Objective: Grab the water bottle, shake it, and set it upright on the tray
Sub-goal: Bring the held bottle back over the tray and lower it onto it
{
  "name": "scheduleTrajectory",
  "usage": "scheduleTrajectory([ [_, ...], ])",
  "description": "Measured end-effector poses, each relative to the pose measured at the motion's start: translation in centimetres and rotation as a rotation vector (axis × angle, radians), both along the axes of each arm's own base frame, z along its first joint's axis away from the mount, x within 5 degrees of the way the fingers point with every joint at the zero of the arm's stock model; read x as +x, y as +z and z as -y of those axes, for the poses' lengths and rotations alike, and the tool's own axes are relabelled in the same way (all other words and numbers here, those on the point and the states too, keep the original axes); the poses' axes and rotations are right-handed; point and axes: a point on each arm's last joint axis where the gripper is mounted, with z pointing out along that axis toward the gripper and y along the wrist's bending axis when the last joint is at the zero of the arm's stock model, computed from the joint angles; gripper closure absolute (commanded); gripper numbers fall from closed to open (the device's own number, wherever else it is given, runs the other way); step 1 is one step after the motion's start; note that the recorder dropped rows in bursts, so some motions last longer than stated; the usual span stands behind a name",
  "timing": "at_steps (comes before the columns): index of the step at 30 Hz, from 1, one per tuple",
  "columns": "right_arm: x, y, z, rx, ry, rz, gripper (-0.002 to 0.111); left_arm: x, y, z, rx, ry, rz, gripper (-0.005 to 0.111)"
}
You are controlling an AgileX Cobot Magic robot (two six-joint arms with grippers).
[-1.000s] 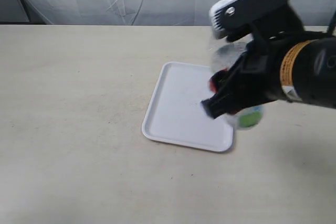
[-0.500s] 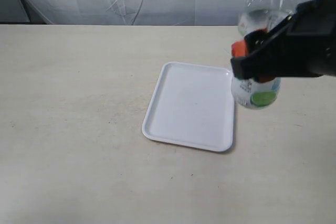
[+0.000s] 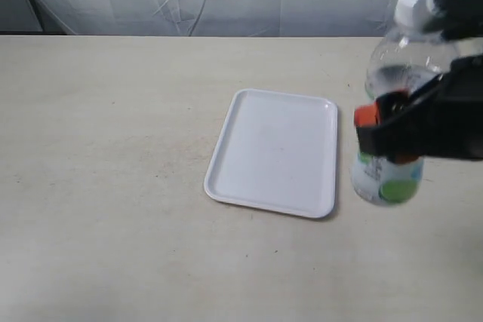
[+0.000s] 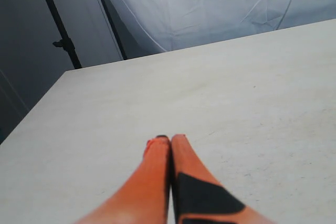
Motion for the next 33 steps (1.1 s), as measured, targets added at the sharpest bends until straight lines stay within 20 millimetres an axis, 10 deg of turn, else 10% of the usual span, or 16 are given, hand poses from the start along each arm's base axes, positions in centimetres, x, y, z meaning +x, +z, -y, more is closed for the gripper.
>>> scheduleTrajectory([
  [7,-1.4,7.6,1.2,0.303,0.101,0.265,0.109,0.0,0.0,0.0,0.000,0.000,0.000,0.107],
  [15,-0.6,-2.8,-1.3,-0.003,0.081,-0.133,0.109,0.0,0.0,0.0,0.000,0.000,0.000,0.107],
  [22,-0.3,0.3,-2.7,0.133,0.251,0.075,0.109,0.0,0.0,0.0,0.000,0.000,0.000,0.107],
  [29,3.4,0.8,0.4,0.019,-0.213,0.157,0.109,0.0,0.0,0.0,0.000,0.000,0.000,0.107],
  [33,3.1,0.0,-3.2,0.105,0.131,0.190,0.109,0.0,0.0,0.0,0.000,0.000,0.000,0.107],
])
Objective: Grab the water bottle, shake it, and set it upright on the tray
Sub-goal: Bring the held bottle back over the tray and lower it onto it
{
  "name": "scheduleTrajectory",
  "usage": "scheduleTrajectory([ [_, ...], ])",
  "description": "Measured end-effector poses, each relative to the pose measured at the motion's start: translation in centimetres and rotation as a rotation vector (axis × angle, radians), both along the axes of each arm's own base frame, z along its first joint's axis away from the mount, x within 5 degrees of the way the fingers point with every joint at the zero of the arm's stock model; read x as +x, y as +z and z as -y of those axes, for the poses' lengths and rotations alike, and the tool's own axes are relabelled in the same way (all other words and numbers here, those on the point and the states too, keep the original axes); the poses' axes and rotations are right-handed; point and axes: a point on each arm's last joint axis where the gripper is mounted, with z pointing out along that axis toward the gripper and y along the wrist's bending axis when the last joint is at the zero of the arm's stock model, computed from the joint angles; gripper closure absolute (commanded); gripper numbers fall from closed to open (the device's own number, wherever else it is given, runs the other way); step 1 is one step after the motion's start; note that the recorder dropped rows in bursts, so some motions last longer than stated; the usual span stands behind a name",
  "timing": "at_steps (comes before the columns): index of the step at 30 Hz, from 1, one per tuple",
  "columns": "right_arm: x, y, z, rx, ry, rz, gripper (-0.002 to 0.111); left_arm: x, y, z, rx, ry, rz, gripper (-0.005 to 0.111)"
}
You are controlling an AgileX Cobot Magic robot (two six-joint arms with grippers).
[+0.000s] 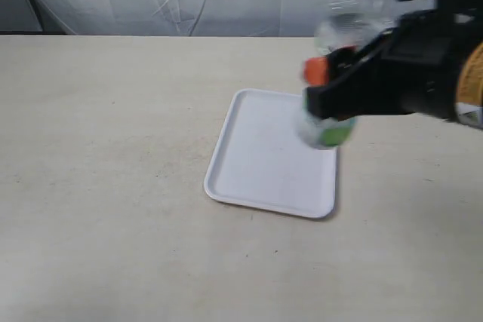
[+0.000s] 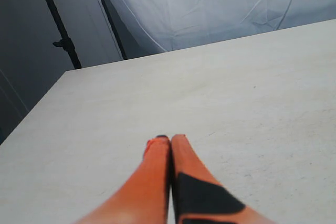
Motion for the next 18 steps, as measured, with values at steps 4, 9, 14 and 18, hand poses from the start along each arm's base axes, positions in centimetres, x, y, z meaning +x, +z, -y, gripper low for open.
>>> scheduleTrajectory([
  [4,0.6,0.0,-2.5,0.100,0.162,0.032,0.109,0.0,0.0,0.0,0.000,0.000,0.000,0.107],
  [9,4.1,-2.7,-1.5,0.013,-0.071,-0.143,0.109,0.0,0.0,0.0,0.000,0.000,0.000,0.107],
  [14,3.9,-4.2,-2.1,-0.120,0.007,-0.152,0.109,0.0,0.0,0.0,0.000,0.000,0.000,0.107],
  [18,5.1,-4.4,-1.2,-0.027,-0.146,-0.232,0.109,0.0,0.0,0.0,0.000,0.000,0.000,0.107],
])
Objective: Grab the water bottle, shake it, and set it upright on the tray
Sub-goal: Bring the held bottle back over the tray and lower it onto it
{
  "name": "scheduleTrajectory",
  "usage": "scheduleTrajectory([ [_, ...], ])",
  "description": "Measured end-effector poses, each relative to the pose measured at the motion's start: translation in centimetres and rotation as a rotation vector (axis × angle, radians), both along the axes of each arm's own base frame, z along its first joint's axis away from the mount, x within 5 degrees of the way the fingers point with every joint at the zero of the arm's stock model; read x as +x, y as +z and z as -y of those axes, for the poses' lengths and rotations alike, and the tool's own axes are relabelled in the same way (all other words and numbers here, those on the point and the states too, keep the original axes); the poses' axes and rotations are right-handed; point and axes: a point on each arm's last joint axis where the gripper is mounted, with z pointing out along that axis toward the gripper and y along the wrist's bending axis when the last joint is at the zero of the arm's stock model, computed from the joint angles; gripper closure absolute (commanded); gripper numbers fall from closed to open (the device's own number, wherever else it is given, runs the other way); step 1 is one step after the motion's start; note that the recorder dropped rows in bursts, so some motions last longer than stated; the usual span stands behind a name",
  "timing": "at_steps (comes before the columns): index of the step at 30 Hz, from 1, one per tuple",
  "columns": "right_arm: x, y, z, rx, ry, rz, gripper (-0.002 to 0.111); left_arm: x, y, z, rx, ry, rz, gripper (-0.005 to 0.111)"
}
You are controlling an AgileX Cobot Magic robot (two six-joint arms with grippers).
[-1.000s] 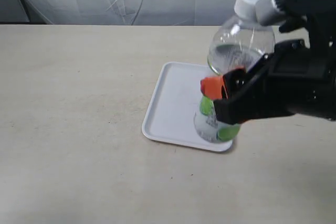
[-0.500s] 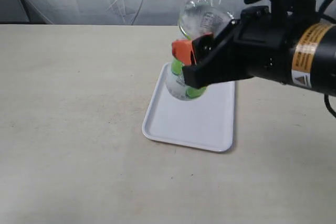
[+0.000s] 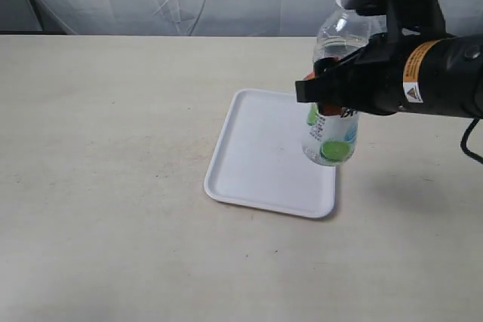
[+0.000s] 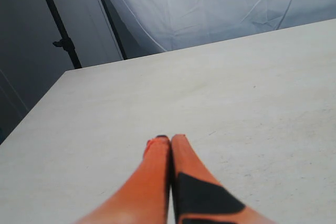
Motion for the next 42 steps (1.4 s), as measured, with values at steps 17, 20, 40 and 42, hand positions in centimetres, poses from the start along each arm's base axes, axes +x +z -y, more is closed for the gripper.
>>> scheduleTrajectory([
  [17,-0.6,-0.9,-2.5,-0.034,0.135,0.015,0.109,0.0,0.0,0.0,0.000,0.000,0.000,0.107],
  [20,-0.3,-0.7,-2.4,-0.015,0.129,0.025,0.109,0.0,0.0,0.0,0.000,0.000,0.000,0.107],
  [40,3.6,-4.7,-2.7,0.193,0.123,0.019,0.109,0.0,0.0,0.0,0.000,0.000,0.000,0.107],
  [42,3.8,-5.2,-3.0,0.174,0.163,0.038,0.109,0.0,0.0,0.0,0.000,0.000,0.000,0.107],
])
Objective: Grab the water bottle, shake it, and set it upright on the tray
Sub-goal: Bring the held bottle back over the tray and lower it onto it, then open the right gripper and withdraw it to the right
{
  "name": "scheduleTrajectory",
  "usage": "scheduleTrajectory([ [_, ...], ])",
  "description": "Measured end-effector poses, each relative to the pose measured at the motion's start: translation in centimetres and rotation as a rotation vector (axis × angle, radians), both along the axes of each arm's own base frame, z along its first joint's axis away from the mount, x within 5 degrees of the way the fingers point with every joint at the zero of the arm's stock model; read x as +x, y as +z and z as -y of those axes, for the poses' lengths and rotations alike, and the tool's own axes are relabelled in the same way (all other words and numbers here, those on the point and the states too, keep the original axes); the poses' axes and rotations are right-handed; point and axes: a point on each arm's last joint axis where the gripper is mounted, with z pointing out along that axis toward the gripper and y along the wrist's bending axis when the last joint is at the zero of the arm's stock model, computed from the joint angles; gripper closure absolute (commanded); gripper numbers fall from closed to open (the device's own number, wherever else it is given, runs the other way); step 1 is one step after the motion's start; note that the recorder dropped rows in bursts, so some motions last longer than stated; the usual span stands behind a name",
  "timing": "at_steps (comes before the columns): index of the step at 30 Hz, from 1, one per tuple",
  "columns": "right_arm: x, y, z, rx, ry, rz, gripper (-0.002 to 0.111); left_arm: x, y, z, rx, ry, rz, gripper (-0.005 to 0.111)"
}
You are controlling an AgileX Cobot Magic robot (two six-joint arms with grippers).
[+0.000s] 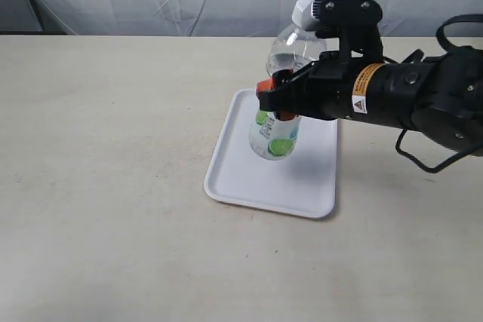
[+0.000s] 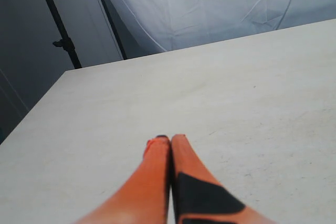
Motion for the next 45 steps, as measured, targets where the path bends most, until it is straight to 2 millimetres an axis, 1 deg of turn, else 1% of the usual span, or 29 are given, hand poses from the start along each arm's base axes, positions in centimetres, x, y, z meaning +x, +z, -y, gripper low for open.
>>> scheduleTrajectory([
  [6,0.4,-1.7,-0.7,-0.052,0.082,0.043,0.109,0.0,0.0,0.0,0.000,0.000,0.000,0.107],
  [8,0.6,-2.3,-0.8,-0.070,0.088,0.038,0.100,0.0,0.0,0.0,0.000,0.000,0.000,0.107],
  [9,0.6,-2.6,-0.8,-0.078,0.088,0.035,0.091,0.0,0.0,0.0,0.000,0.000,0.000,0.107],
  [10,0.7,-2.9,-0.9,-0.083,0.084,0.029,0.080,0.0,0.0,0.0,0.000,0.000,0.000,0.107],
  [13,0.9,-3.5,-0.8,-0.096,0.073,0.020,0.035,0.0,0.0,0.0,0.000,0.000,0.000,0.107],
  [15,1.0,-3.5,-0.8,-0.088,0.057,0.012,0.012,0.0,0.0,0.0,0.000,0.000,0.000,0.107],
  [16,1.0,-3.4,-0.8,-0.076,0.050,0.012,0.003,0.0,0.0,0.0,0.000,0.000,0.000,0.107],
  [19,1.4,-2.8,-1.1,-0.053,0.049,0.035,0.004,0.0,0.0,0.0,0.000,0.000,0.000,0.107],
  [23,1.4,-2.8,-1.1,-0.056,0.045,0.032,0.004,0.0,0.0,0.0,0.000,0.000,0.000,0.107],
  [30,1.3,-3.5,-0.6,-0.124,0.017,-0.026,0.004,0.0,0.0,0.0,0.000,0.000,0.000,0.107],
  [34,1.1,-3.5,-0.1,-0.172,-0.002,-0.057,0.004,0.0,0.0,0.0,0.000,0.000,0.000,0.107],
  [40,-0.2,-3.6,0.3,-0.296,-0.016,-0.138,0.004,0.0,0.0,0.0,0.000,0.000,0.000,0.107],
  [45,-2.4,-3.7,-0.3,-0.420,0.020,-0.200,0.004,0.0,0.0,0.0,0.000,0.000,0.000,0.107],
])
